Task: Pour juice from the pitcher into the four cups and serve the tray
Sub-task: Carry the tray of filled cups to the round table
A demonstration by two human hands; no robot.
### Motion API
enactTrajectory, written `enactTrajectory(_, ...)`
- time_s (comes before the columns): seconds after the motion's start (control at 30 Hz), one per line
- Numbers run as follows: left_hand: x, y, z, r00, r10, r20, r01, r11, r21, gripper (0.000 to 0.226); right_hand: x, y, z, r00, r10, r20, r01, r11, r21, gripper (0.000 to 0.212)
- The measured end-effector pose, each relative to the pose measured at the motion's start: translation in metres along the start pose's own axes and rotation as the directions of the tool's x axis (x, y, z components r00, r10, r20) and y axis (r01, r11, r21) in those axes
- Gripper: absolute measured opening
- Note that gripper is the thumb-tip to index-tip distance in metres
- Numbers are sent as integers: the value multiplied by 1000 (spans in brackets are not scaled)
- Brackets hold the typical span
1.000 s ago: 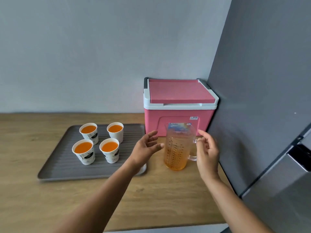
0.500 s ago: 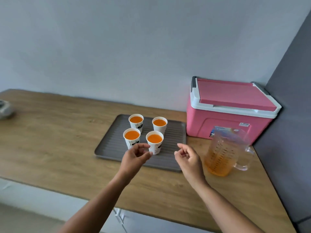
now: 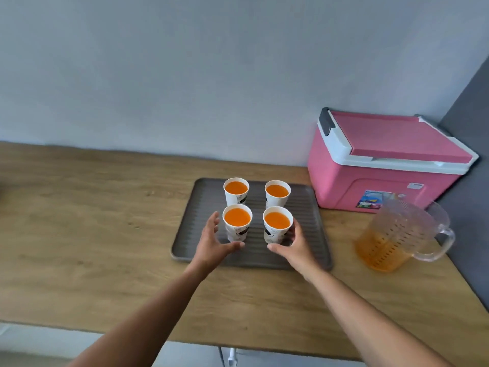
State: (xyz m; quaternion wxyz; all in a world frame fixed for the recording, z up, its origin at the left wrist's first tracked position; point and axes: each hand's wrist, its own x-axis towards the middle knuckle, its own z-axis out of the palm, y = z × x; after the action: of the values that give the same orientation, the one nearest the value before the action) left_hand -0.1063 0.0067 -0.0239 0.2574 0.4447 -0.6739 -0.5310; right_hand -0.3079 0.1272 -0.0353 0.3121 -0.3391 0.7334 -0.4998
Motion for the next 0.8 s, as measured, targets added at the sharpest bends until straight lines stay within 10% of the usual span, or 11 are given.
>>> enactTrajectory(0.8,49,-11,1,998,58,36,-58,998,19,70,34,6,35,983,-16,-186,8,999,-46,59)
